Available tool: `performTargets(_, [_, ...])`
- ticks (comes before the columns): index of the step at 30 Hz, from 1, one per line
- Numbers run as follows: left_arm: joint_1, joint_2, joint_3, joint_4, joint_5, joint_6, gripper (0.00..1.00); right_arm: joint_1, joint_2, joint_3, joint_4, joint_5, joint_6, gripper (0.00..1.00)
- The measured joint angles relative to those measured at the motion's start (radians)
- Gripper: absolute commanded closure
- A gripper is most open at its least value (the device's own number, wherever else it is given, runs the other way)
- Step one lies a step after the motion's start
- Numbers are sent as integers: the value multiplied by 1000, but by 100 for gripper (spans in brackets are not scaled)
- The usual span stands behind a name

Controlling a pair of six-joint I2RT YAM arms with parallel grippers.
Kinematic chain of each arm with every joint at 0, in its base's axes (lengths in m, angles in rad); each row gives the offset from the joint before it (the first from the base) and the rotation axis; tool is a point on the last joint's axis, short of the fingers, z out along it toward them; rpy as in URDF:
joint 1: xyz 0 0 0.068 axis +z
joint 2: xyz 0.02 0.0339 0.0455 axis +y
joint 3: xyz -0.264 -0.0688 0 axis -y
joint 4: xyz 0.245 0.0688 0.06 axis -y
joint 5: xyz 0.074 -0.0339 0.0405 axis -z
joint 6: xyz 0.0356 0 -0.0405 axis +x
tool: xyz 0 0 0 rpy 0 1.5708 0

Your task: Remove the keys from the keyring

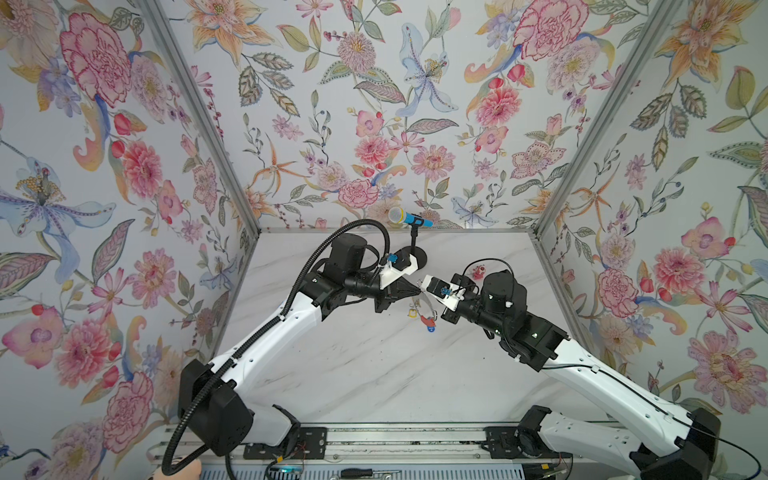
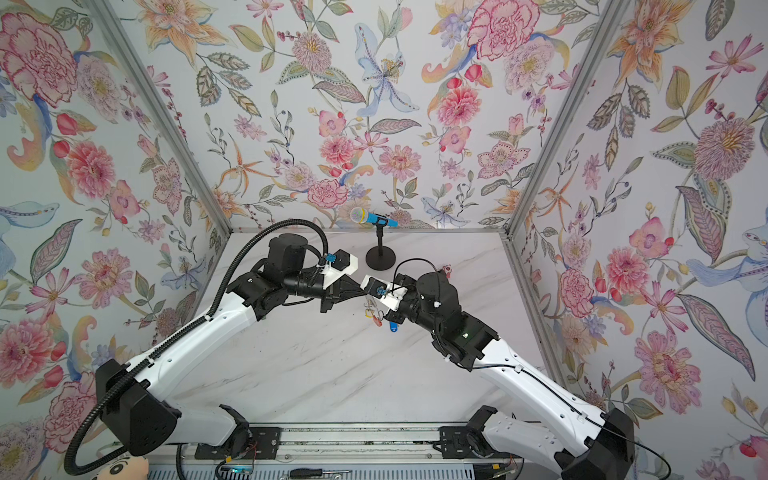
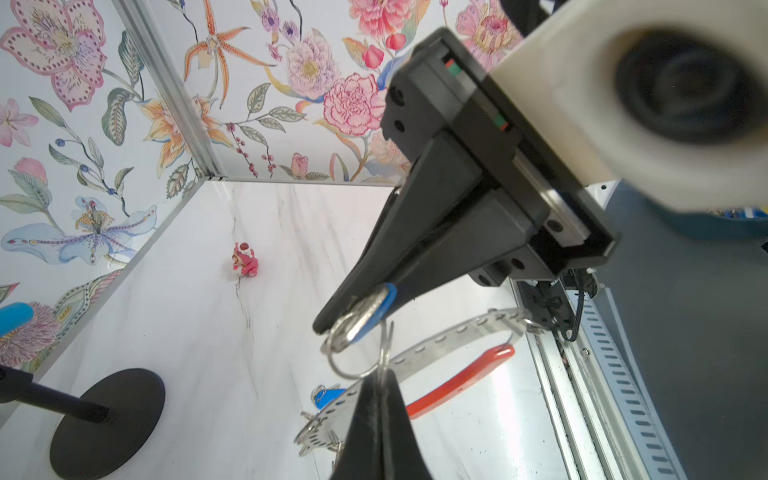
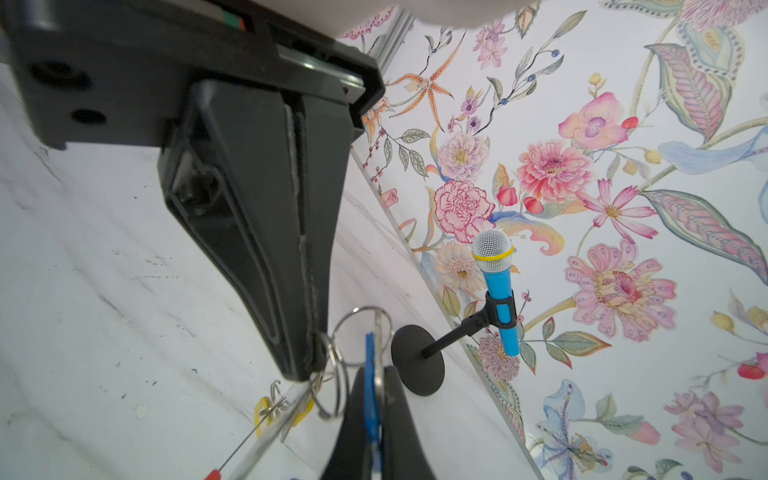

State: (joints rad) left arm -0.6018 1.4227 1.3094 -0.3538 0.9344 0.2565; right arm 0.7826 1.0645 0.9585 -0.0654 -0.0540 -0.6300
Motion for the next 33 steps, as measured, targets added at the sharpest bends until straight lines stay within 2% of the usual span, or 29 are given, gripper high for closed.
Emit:
performTargets(8, [-3, 76, 86, -169, -53, 58, 100, 56, 63, 24, -63, 179, -102, 100])
performTargets(18, [-8, 100, 101, -200, -55, 15, 100, 108, 124, 35, -62, 346, -171, 100])
performTargets(33, [8, 102, 93, -130, -27, -78, 100, 108, 101, 26, -42, 366, -147, 100])
